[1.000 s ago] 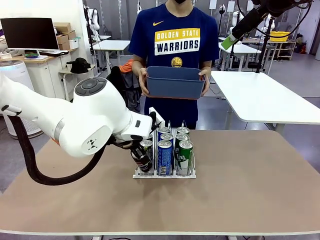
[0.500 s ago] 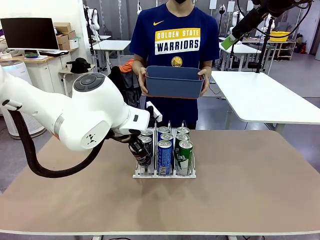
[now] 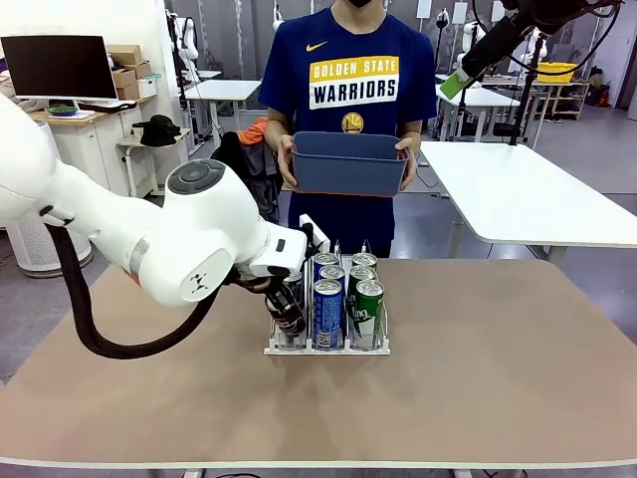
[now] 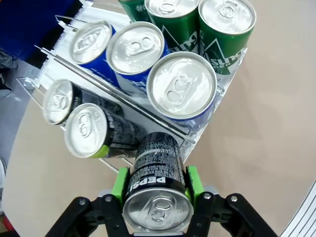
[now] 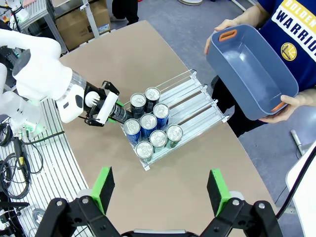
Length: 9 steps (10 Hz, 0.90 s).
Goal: Fill the beverage cans into the dispenser.
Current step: Place the picked Pepsi coke in the line of the Automatic Can Dispenser with the same cans.
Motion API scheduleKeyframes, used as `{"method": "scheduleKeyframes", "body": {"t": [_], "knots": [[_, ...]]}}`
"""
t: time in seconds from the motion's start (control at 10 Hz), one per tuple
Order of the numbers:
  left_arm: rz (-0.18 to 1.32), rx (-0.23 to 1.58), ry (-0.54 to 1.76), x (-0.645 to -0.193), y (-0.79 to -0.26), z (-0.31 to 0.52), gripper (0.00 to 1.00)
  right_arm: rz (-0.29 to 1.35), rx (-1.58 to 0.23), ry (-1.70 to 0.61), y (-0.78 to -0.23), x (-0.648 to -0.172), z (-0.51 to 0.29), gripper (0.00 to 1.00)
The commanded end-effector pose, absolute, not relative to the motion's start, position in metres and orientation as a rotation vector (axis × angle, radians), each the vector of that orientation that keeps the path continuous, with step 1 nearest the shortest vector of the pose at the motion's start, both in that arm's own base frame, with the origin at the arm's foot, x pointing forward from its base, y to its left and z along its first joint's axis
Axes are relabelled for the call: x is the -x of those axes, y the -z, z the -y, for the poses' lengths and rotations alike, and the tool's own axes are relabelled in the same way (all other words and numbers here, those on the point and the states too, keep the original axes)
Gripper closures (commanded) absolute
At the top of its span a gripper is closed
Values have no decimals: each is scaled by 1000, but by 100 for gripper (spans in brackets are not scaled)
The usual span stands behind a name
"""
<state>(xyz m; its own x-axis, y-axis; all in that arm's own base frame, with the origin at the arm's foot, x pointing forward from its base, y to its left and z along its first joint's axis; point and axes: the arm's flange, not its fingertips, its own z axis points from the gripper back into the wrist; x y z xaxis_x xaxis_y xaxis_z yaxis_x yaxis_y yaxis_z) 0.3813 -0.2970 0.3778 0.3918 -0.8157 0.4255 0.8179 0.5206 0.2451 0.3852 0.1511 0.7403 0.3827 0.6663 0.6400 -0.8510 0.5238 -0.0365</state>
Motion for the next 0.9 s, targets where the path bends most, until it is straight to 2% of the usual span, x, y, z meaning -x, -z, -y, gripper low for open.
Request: {"method": "scheduleKeyframes", "body": {"t": [0.0, 0.3, 0.6, 0.8], "knots": [[551, 19, 1055, -398, -379, 298, 42, 641, -330, -990, -740, -385, -151, 0], [511, 58, 1075, -400, -376, 302, 42, 641, -330, -990, -740, -385, -151, 0], [507, 18, 1050, -392, -367, 303, 42, 641, -330, -990, -740, -385, -151, 0], [460, -22, 1111, -398, -380, 303, 42, 641, -330, -990, -740, -385, -151, 0]]}}
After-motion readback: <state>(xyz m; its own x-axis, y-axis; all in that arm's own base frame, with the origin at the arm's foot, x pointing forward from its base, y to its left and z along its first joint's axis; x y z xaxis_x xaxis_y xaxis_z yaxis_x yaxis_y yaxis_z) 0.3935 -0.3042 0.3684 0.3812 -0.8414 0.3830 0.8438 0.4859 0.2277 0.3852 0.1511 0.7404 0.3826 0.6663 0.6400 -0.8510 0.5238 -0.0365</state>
